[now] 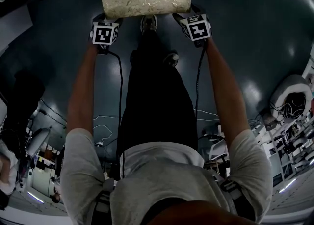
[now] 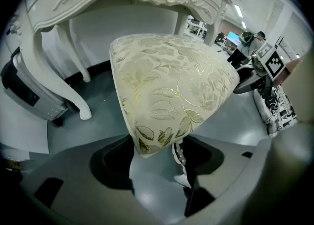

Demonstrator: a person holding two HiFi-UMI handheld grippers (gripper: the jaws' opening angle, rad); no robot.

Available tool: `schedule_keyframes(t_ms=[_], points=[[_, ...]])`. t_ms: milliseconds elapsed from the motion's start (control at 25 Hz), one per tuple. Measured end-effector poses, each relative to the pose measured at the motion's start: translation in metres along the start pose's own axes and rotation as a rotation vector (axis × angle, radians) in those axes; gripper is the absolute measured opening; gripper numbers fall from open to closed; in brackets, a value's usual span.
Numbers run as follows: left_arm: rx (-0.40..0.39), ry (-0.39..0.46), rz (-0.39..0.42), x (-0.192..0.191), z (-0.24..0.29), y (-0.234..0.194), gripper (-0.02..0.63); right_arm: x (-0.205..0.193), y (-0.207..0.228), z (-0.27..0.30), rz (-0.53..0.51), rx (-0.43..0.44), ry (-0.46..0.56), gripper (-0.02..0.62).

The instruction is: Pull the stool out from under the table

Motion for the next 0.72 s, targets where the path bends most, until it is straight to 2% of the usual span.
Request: schedule_keyframes(t_ms=[280,480,720], points=[[0.008,-0.037,0.025,-0.002,-0.004,0.004,0.319,-0.003,0.0,-0.004,0.007,0.005,-0.029,0.37],[-0.001,-0.056,-0.009,-0.003,-0.012,0.008,0.318,-0.002,-0.001,-0.011,0.003,0.013,-0.044,0.37],[-0.013,-0.083,-0.002,-0.007,-0.012,0.009,0.319,-0.01,-0.006,-0.011,0.028,0.019,-0.068,0.37]])
Point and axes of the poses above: the fingertips, and each gripper's own axes: z forward along the fingers, y to its right, x out of its top, the point moved 2 cm from there along -z, backward along the fingers, and after that the axes turned 8 degrees about -y, right-handed, at the moved point
